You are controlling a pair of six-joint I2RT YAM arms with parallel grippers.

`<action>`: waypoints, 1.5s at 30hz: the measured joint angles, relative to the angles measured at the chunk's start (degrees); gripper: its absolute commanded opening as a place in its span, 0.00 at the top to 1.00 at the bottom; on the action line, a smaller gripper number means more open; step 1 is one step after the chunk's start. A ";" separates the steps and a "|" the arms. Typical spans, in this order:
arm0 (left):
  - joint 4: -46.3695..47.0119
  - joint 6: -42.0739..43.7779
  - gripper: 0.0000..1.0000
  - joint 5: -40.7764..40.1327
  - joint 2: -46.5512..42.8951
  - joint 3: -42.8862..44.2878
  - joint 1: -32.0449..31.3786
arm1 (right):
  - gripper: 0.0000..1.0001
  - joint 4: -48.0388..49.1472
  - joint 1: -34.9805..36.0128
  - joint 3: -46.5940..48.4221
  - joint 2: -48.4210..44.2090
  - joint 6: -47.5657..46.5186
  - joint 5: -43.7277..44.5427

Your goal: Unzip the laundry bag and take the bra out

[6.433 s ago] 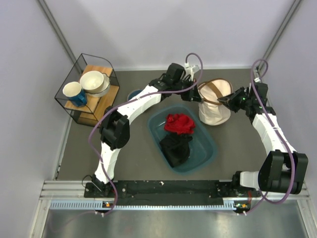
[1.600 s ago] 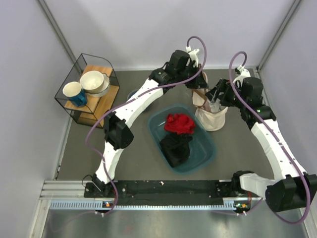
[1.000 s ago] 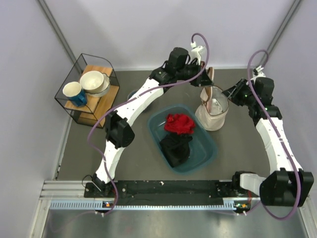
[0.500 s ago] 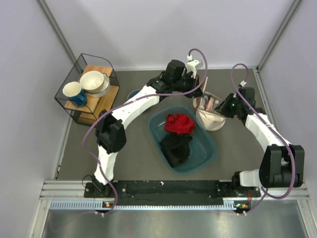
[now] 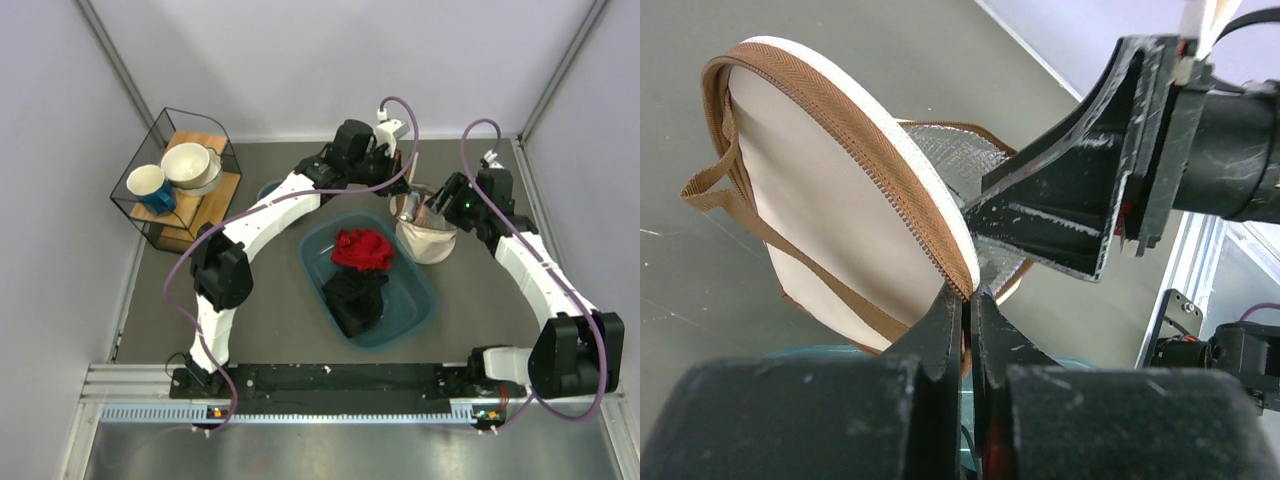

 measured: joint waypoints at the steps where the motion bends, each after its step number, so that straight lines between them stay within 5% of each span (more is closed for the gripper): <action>1: 0.00 -0.11 1.00 0.00 0.00 0.00 -0.02 | 0.40 0.00 0.13 0.70 0.00 -0.09 0.33; 9: 0.20 -1.38 1.00 0.22 0.00 0.00 -0.02 | 0.35 -0.02 1.97 6.93 5.90 -0.31 2.43; 13: 0.44 -1.66 1.00 0.22 0.00 0.00 -0.02 | 0.44 -0.76 2.84 7.96 11.63 -0.68 3.39; 16: 0.55 -1.75 1.00 0.24 0.02 0.00 -0.02 | 0.93 -1.33 2.99 7.89 14.60 -0.81 3.61; 17: 0.57 -1.75 1.00 0.24 0.00 0.00 -0.02 | 1.00 -1.44 2.99 7.80 15.04 -0.90 3.61; 23: 0.70 -2.16 1.00 0.24 0.00 -0.20 0.00 | 1.00 -2.40 2.99 7.43 11.82 -0.46 3.74; 33: 3.54 -5.40 1.00 1.62 0.02 -4.04 0.17 | 1.00 2.75 2.99 7.26 -9.46 0.48 -2.43; 45: 4.79 -7.58 1.00 1.66 0.02 -4.46 0.22 | 1.00 3.65 2.99 9.84 -10.95 0.92 -4.50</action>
